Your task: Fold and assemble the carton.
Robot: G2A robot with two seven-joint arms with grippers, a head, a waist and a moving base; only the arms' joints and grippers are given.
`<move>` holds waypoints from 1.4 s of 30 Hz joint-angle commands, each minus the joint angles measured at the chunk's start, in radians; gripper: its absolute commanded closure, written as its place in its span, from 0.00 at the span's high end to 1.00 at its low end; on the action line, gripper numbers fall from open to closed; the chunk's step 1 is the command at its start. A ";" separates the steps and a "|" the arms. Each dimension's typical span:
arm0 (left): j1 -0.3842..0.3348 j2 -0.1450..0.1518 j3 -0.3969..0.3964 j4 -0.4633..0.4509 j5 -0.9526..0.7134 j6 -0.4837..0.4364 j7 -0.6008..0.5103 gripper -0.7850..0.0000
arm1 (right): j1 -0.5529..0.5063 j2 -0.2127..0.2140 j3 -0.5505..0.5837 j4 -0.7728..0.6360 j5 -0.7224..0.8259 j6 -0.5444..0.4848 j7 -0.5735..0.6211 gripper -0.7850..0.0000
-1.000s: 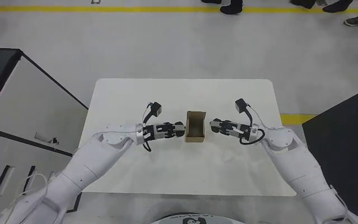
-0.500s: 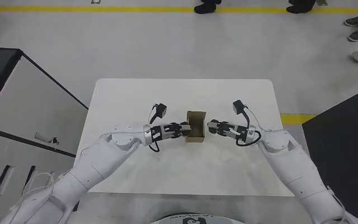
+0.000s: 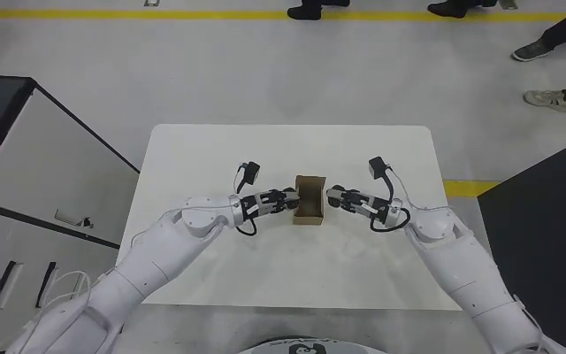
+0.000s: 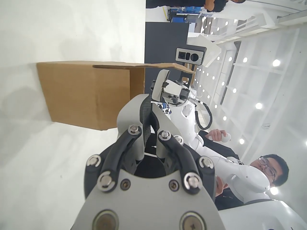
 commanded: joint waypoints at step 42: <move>-0.026 -0.099 0.009 0.091 0.158 0.088 0.001 0.00 | 0.066 -0.044 -0.120 0.008 -0.207 0.105 -0.093 0.00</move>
